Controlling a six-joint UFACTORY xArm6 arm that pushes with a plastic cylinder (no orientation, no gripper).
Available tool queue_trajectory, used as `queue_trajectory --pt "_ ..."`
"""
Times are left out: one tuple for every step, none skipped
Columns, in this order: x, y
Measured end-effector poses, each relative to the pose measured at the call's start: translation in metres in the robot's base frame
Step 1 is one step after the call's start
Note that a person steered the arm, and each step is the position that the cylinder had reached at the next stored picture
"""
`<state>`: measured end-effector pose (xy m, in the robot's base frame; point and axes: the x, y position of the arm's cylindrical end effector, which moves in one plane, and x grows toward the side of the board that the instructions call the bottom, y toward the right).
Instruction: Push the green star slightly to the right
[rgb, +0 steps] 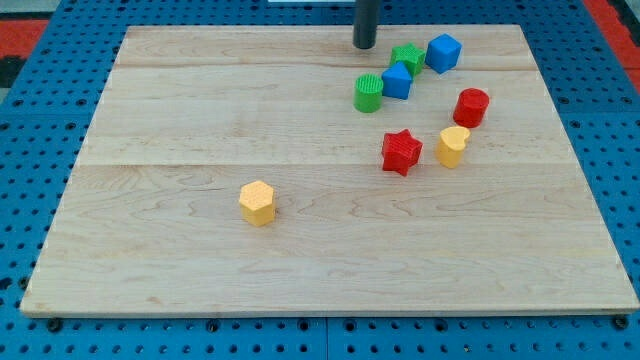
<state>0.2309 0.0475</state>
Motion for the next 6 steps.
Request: queue_trajectory --pt "0.004 0.008" --pt "0.016 0.021" --pt "0.031 0.038" --pt "0.039 0.068" --pt "0.046 0.085" --pt "0.046 0.064"
